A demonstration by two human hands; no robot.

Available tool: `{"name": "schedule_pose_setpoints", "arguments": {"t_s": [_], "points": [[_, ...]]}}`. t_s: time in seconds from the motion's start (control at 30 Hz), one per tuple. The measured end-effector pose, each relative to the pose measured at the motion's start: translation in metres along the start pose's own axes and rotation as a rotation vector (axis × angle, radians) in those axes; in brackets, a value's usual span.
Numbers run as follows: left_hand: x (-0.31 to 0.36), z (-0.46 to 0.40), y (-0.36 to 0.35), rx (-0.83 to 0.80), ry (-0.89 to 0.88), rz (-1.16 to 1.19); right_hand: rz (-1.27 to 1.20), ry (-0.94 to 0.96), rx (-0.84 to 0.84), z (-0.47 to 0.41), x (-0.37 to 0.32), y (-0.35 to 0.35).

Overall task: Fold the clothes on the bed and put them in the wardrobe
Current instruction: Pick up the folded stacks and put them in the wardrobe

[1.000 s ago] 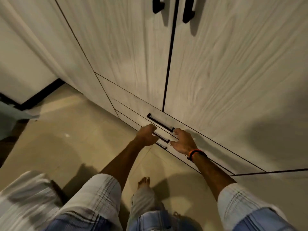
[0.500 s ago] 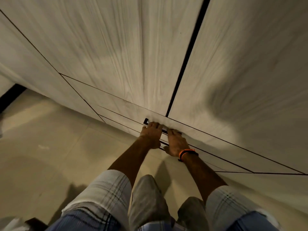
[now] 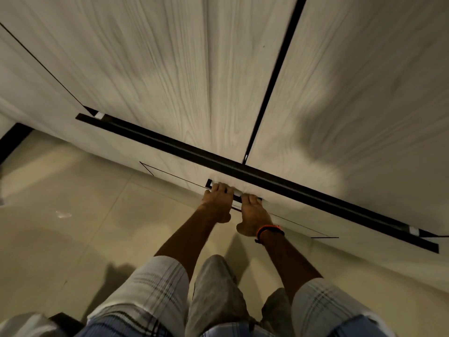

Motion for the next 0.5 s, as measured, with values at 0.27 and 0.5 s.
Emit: {"name": "schedule_pose_setpoints", "arguments": {"t_s": [0.27, 0.5], "points": [[0.0, 0.046, -0.025, -0.077, 0.091, 0.06, 0.207, 0.128, -0.049, 0.045, -0.005, -0.028], [0.028, 0.095, 0.01, 0.007, 0.096, 0.046, 0.116, 0.202, 0.131, 0.112, 0.002, -0.002]]}}
Point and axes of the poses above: each hand's wrist, its own z-axis away from the middle knuckle, its own y-axis out of the back of the hand, x = y × z, the point moved 2 cm from there along -z, towards the middle knuckle, and after that the axes turned 3 degrees about -z, right-handed, at the moved point
